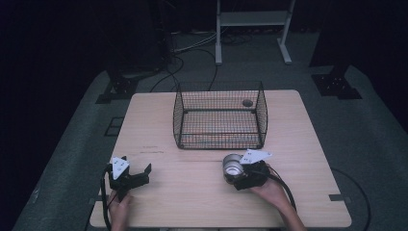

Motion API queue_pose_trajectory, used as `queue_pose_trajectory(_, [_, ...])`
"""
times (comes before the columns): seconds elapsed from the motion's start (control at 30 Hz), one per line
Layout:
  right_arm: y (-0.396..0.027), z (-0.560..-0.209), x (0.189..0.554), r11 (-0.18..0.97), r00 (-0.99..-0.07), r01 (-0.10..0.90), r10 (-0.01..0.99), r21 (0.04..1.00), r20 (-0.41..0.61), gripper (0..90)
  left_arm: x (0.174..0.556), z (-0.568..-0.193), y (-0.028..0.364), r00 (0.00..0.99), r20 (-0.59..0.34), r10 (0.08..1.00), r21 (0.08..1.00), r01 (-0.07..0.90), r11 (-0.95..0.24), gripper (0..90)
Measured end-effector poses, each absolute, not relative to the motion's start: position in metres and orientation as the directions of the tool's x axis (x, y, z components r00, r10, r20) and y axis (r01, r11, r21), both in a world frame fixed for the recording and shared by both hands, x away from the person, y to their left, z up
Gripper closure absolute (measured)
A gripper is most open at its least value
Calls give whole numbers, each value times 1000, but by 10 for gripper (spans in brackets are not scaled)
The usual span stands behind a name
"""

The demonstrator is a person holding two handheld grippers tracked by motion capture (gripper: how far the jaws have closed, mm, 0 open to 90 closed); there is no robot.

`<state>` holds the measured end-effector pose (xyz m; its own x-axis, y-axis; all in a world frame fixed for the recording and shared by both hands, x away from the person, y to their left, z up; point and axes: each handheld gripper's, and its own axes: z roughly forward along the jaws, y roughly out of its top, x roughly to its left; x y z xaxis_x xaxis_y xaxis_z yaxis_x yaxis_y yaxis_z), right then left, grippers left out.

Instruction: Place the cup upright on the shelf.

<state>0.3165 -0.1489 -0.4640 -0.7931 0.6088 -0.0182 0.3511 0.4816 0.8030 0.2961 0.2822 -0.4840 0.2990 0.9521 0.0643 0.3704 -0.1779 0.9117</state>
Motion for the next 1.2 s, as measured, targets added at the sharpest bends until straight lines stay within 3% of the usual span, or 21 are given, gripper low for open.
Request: queue_pose_trajectory(1.2, [-163, -428, 327, 461, -835, 335, 550, 821, 32, 179, 296, -484, 282, 300, 65, 952, 913, 366, -177, 0])
